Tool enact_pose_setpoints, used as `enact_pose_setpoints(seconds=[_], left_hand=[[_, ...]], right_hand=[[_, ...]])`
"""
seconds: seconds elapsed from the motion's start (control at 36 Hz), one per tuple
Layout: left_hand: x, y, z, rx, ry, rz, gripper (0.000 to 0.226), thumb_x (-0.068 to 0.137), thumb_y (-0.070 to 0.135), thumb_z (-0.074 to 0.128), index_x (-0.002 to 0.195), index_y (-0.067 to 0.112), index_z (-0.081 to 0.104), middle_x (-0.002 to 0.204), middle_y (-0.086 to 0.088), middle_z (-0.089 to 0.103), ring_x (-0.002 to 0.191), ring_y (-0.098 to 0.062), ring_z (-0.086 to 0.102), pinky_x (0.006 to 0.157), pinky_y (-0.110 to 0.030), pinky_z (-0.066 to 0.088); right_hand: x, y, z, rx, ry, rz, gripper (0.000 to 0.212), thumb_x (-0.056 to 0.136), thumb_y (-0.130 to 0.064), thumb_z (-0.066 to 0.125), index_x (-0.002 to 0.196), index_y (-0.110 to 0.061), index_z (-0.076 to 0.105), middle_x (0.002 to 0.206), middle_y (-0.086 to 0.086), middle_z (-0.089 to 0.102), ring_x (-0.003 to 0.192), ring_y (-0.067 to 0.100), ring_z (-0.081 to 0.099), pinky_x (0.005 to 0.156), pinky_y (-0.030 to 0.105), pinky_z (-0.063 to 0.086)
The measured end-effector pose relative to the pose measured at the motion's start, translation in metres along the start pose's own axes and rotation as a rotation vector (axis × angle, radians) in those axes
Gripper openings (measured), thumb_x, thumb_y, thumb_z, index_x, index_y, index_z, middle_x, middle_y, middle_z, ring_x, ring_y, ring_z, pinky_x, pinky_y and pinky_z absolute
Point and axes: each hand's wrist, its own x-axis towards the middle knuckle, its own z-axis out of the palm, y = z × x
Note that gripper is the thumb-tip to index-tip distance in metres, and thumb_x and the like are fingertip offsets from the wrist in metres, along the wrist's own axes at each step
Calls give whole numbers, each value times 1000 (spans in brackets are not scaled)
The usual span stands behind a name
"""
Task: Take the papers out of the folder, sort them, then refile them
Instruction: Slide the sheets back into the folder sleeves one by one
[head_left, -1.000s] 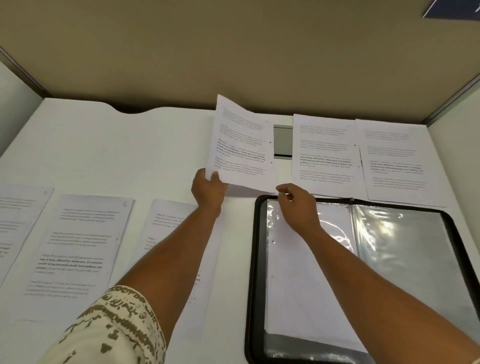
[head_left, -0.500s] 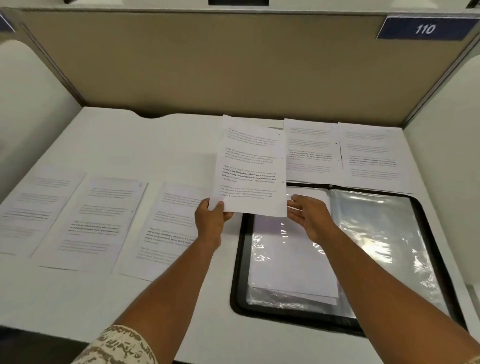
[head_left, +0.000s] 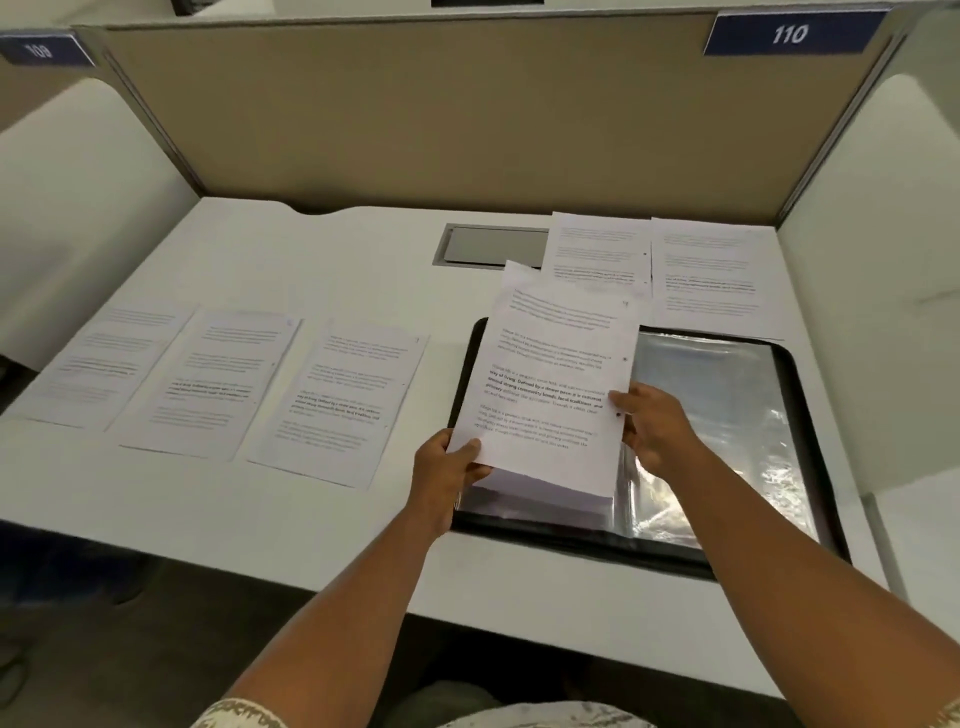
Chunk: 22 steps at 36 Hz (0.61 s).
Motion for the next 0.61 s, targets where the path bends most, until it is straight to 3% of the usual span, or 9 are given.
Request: enact_pose_setpoints(seconds=[0.14,0.22,0.33,0.53,0.61], left_hand=[[-15,-10,1,70,-86,-51,21,97,14,63,117,14,62,114,-4,70,102,-24,70,82,-37,61],[-19,-7,3,99,-93,-54,15,97,26,63,111,22,64,116,-6,69,106,-24,65,89,-42,59],[-19,-1,6,181,-107,-43,30,90,44,64,115,27,67,118,-1,69,111,-24,63,98,-43,53],[-25,-2,12,263,-115,7,9,96,36,63,100,29,66,111,-4,70,99,-24,67,76,-34,54],[-36,-8,13,301,-132,19,11,98,36,60,99,25,66,105,-1,70,90,-16,65,67,-27,50]], right_hand=[[-21,15,-23,6,27,-14,21,99,0,56,116,-7,66,112,12,73,97,31,71,74,40,58],[-33,21,-32,27,41,-19,18,99,1,56,112,-7,66,110,13,73,95,31,70,74,39,58],[-49,32,-40,44,43,-12,21,98,2,55,115,-7,65,109,11,73,95,29,71,72,38,59],[-84,67,-58,-23,59,19,23,98,-5,58,117,-9,69,109,10,76,95,30,73,79,45,60],[-104,81,-66,-32,73,42,22,98,-5,57,118,-7,68,109,10,76,96,31,72,74,43,59]])
